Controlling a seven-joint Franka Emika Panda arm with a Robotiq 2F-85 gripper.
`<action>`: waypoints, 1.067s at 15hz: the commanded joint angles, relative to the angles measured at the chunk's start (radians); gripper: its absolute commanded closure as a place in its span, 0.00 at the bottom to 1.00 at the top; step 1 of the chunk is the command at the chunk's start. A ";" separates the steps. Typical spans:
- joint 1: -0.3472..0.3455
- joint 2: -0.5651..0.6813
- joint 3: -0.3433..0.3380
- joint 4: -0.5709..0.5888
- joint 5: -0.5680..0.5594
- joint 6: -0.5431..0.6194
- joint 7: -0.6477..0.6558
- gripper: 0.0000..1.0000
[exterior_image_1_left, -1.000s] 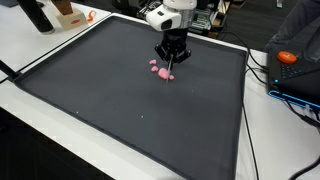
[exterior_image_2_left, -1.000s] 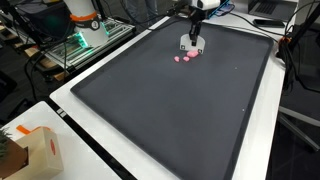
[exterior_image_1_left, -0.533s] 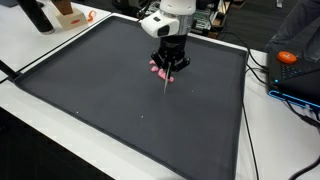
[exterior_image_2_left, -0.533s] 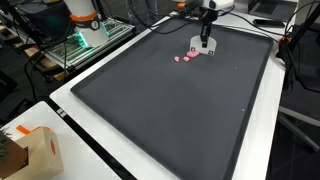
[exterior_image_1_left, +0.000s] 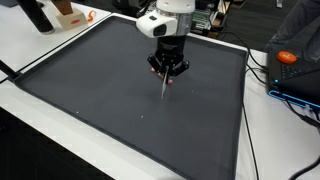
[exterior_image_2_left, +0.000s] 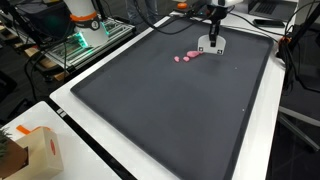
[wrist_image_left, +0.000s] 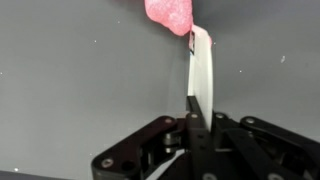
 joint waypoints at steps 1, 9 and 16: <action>0.004 0.023 -0.008 0.022 0.002 -0.005 -0.009 0.99; -0.013 -0.005 0.016 -0.069 0.069 -0.006 -0.007 0.99; -0.009 -0.067 0.013 -0.161 0.098 -0.046 0.033 0.99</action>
